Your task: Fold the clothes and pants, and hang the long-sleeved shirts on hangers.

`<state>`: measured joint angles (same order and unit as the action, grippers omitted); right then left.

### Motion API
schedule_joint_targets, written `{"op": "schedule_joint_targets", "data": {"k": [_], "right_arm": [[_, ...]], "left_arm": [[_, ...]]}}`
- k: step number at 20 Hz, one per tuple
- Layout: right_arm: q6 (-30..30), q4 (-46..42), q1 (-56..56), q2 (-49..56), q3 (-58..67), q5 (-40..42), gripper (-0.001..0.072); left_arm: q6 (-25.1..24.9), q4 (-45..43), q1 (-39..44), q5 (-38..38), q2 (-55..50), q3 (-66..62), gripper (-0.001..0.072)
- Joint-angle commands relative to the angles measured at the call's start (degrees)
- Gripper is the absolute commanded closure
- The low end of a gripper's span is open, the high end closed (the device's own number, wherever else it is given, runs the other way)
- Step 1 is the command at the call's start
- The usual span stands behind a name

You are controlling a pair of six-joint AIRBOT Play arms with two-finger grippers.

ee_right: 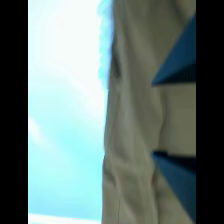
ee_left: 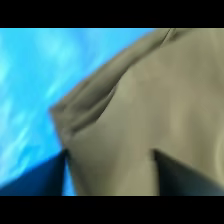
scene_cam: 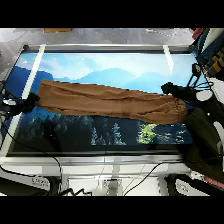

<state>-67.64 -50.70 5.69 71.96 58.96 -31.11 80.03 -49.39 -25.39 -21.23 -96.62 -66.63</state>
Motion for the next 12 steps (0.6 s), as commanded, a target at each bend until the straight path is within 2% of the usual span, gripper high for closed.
{"op": "schedule_joint_targets", "data": {"k": [1, 2, 3, 4, 5, 8, 10, 12], "right_arm": [[0.68, -0.55, -7.32, 0.96, 0.66, 11.3, 0.0402], [0.68, -0.52, -9.46, 1.6, 0.68, 15.19, 0.0443], [0.68, -0.5, -11.37, 2.34, 0.68, 17.92, 0.0638], [0.02, -0.31, -13.05, 3.26, 0.87, 19.26, 0.0684], [-2.67, -0.24, -14.67, 4.57, 1.46, 19.17, 0.0684], [-7.23, -0.26, -19.32, 10.01, 5.62, 15.8, 0.0684], [-8.35, -0.28, -22.51, 14.25, 10.6, 14.01, 0.0684], [-8.39, -0.28, -25.33, 18.12, 15.65, 13.6, 0.0684]], "left_arm": [[-0.79, -0.04, 2.14, 9.38, -0.07, -0.11, 0.0694], [-0.79, -0.07, 2.19, 9.66, 0.15, -0.39, 0.0693], [-0.79, -0.09, 2.19, 9.55, 0.66, -0.85, 0.0693], [-0.96, -0.11, 2.19, 9.42, 1.7, -1.38, 0.0693], [-2.34, -0.11, 2.19, 9.27, 3.1, -1.84, 0.0694], [-13.31, -0.11, 2.29, 2.47, 10.14, -4.02, 0.0694], [-17.33, -0.39, 2.29, -1.44, 15.87, -4.37, 0.0694], [-17.92, -3.08, 2.01, -1.55, 19.56, -4.37, 0.0694]]}}
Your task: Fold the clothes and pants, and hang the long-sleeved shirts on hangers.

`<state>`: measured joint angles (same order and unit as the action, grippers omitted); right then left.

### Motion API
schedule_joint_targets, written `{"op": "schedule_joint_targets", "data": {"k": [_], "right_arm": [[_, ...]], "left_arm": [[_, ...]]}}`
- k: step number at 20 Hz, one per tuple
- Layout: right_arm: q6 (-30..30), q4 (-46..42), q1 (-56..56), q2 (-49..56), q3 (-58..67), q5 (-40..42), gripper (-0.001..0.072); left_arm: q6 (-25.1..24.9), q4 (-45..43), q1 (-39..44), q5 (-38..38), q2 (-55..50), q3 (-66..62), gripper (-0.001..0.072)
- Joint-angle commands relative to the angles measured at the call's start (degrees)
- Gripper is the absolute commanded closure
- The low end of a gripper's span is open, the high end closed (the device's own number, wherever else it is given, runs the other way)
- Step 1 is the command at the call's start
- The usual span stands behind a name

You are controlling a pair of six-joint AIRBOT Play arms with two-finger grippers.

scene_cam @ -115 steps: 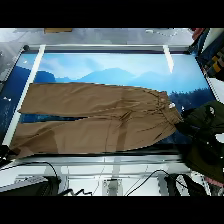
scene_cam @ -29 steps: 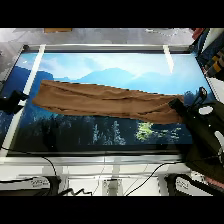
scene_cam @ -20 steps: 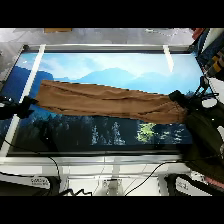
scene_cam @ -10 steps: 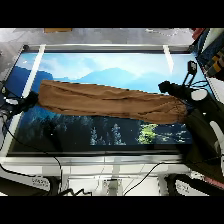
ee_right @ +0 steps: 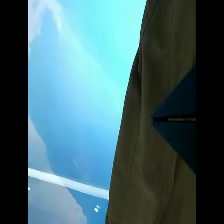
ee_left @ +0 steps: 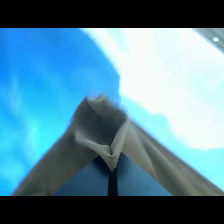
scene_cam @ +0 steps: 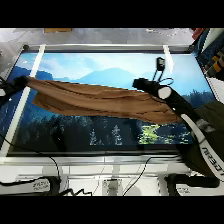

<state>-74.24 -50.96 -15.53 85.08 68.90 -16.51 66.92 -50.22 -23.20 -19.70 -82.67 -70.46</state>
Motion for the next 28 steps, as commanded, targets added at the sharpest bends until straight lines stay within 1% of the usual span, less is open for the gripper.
{"op": "schedule_joint_targets", "data": {"k": [1, 3, 4, 5, 6, 7, 10, 11, 14, 16, 17, 19, 21, 23, 26, 28], "right_arm": [[-1.86, 0.07, -5.14, 6.36, 7.61, -1.09, 0.0684], [-1.81, 0.09, -6.69, 7.13, 8.9, -1.22, 0.0683], [-1.81, 0.07, -7.02, 7.04, 8.9, -1.97, 0.0683], [-1.81, -0.02, -7.02, 7.04, 8.9, -3.63, 0.0683], [-1.77, -0.55, -6.86, 7.04, 8.9, -5.33, 0.0683], [-1.77, -0.87, -6.54, 7.04, 8.9, -6.91, 0.0683], [-1.73, -3.41, -5.79, 7.04, 8.9, -8.83, 0.0683], [-1.73, -3.8, -5.57, 7.04, 8.9, -8.94, 0.0683], [-1.73, -4.96, -5.55, 7.04, 8.9, -9.09, 0.0683], [-1.66, -5.03, -5.55, 7.04, 8.9, -8.98, 0.0682], [-1.55, -5.38, -5.55, 7.04, 8.9, -8.92, 0.0683], [-1.55, -6.49, -5.55, 7.04, 8.9, -8.9, 0.0683], [-1.55, -6.95, -5.55, 7.04, 8.9, -8.35, 0.0683], [-1.55, -6.95, -5.55, 7.04, 8.9, -6.88, 0.0683], [-1.55, -6.93, -5.55, 7.04, 8.9, -5.44, 0.0683], [-1.55, -6.93, -5.55, 7.04, 8.9, -5.44, 0.0682]], "left_arm": [[-4.81, -3.06, -0.42, -3.37, 6.01, -0.55, 0.0694], [-4.81, -4.31, -0.5, -4.17, 4.87, -0.33, 0.0693], [-4.81, -4.28, -0.48, -4.22, 3.61, -0.24, 0.0643], [-4.81, -4.28, -0.48, -4.72, 2.16, -0.26, 0.039], [-4.79, -4.28, -0.48, -5.86, 0.9, -0.24, 0.0058], [-4.63, -4.33, -0.81, -7.41, -0.2, -0.26, 0.0006], [-3.34, -4.68, -2.89, -13.0, -0.66, -0.26, 0.0009], [-1.86, -4.68, -4.24, -15.43, -0.55, -0.26, 0.001], [7.41, -4.7, -10.34, -26.34, -0.81, 0.0, 0.0011], [9.49, -4.66, -13.29, -31.36, -1.6, 1.66, 0.001], [9.86, -4.63, -13.88, -31.8, -1.97, 3.19, 0.001], [9.84, -2.62, -13.86, -28.7, -2.89, 6.56, 0.001], [9.81, 4.24, -13.18, -24.13, -5.09, 8.85, 0.001], [9.68, 8.59, -12.09, -22.49, -8.59, 9.03, 0.001], [9.35, 8.96, -9.11, -16.61, -12.66, 8.98, 0.001], [8.9, 8.94, -6.56, -10.34, -14.03, 8.94, 0.001]]}}
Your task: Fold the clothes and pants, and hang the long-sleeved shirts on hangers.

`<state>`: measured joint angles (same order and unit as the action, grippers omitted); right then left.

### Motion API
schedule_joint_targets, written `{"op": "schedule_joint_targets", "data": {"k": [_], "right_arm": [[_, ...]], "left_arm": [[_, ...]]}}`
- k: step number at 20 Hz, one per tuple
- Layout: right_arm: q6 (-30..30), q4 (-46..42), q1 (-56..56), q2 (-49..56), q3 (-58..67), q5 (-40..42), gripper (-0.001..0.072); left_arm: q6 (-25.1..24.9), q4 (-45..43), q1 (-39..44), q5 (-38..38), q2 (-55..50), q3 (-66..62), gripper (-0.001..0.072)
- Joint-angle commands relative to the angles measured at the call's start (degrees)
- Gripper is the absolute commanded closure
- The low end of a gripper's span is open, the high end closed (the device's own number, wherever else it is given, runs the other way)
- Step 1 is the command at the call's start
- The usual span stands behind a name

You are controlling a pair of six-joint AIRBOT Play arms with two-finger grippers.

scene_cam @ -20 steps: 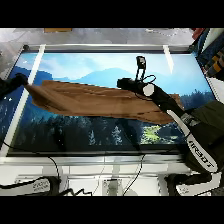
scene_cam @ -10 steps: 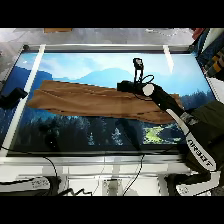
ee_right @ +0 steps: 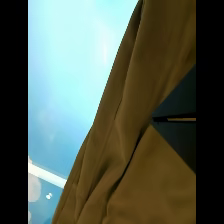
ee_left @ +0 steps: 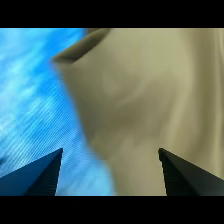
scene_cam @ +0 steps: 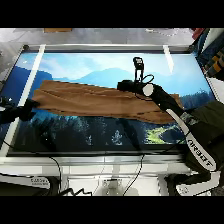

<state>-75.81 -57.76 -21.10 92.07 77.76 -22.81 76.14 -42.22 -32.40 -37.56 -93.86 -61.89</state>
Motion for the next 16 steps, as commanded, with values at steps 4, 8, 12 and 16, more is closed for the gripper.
{"op": "schedule_joint_targets", "data": {"k": [4, 8, 12, 16], "right_arm": [[0.04, -0.2, -0.02, 0.09, 0.02, 0.81, 0.0683], [0.0, -0.72, -0.02, 0.26, 0.02, 0.85, 0.0683], [-0.28, -0.24, -0.04, 1.95, 0.04, 0.76, 0.0683], [-0.7, 2.1, -0.11, 3.78, 1.68, 0.37, 0.0684]], "left_arm": [[-2.69, 0.92, 8.79, 23.41, -3.32, 0.17, 0.0011], [-2.69, 0.68, 14.1, 35.1, -3.48, -0.46, 0.0307], [-2.91, 0.31, 16.5, 31.32, -3.91, -4.61, 0.0693], [-2.99, -4.87, 16.61, 21.68, -0.33, -9.35, 0.0693]]}}
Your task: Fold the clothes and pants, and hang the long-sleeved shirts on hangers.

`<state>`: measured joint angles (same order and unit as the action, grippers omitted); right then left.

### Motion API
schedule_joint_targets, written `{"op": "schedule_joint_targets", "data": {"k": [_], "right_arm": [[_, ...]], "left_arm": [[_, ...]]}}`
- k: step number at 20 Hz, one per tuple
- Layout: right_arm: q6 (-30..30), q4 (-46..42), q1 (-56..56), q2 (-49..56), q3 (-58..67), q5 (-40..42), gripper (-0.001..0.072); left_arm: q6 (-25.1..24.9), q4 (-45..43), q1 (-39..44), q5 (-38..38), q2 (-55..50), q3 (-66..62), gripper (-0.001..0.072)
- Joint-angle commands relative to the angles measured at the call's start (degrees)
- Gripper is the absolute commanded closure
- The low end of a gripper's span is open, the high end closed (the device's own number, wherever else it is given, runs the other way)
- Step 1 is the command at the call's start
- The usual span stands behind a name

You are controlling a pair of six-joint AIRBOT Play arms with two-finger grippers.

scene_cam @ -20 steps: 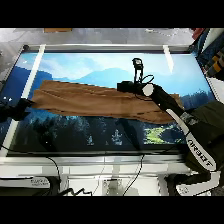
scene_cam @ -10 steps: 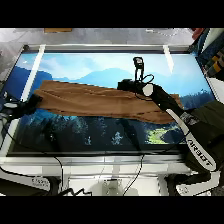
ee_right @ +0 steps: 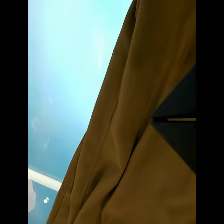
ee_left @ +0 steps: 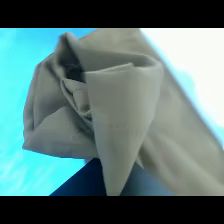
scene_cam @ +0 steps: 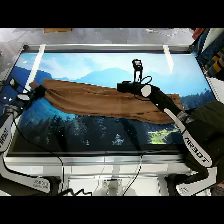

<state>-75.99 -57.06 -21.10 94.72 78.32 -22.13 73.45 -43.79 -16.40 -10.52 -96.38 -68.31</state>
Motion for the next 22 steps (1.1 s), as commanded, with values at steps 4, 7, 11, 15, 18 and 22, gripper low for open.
{"op": "schedule_joint_targets", "data": {"k": [4, 7, 11, 15, 18, 22], "right_arm": [[-1.75, 1.51, -1.84, 4.9, 8.76, -2.6, 0.0685], [-5.77, 1.81, -5.2, 10.45, 16.57, -3.78, 0.0686], [-13.97, 2.16, -12.46, 19.23, 29.53, -7.82, 0.0685], [-19.87, 2.69, -21.55, 25.86, 38.69, -9.94, 0.0685], [-20.65, 3.39, -26.95, 26.36, 38.75, -10.1, 0.0685], [-20.59, 3.39, -30.45, 26.36, 38.75, -12.46, 0.0685]], "left_arm": [[-2.73, -7.21, 0.83, -14.75, 11.98, -5.79, 0.0693], [-5.57, -7.23, 0.9, -26.99, 19.19, -8.74, 0.0694], [-6.51, -7.43, -0.13, -34.14, 28.55, -9.35, 0.0693], [-6.99, -14.62, -1.33, -34.84, 34.45, -9.35, 0.0692], [-6.78, -19.21, -1.73, -35.41, 35.95, -9.35, 0.0693], [-6.75, -18.97, -1.44, -35.45, 35.95, -9.33, 0.0693]]}}
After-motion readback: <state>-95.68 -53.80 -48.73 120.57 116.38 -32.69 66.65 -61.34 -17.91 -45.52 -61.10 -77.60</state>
